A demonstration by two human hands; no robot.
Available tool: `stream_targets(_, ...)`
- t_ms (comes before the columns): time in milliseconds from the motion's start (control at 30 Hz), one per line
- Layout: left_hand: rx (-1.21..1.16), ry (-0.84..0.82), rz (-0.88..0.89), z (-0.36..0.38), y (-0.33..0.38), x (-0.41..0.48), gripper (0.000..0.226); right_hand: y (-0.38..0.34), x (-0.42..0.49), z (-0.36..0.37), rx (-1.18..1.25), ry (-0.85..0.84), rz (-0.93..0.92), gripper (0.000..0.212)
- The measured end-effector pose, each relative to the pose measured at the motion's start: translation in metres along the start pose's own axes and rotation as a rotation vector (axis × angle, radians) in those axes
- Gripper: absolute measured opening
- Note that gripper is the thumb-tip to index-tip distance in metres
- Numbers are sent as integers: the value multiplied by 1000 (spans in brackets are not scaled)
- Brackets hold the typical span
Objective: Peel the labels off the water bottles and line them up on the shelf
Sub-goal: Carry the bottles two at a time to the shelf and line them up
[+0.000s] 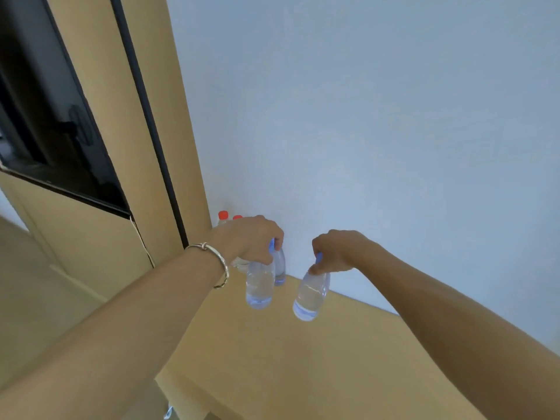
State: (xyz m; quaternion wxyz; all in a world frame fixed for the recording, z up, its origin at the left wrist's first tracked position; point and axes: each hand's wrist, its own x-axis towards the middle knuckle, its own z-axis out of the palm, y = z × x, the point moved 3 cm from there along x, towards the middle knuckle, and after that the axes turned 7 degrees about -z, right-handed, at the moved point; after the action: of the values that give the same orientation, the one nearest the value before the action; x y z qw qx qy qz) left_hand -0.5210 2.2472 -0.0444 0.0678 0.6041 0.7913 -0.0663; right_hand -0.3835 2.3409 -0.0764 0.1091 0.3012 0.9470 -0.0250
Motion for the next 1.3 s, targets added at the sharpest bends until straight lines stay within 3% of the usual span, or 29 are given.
stream_targets(300,-57,-84,159,46,-4,98,29,30,77,51,14,-141,67,46)
stream_targets(700,114,-145,229,94,27,196,28,83,126,90,152,-82,103,46)
stream_targets(1300,68,-213,353,135,14,286,28,96,197,117,334,-119,190,32)
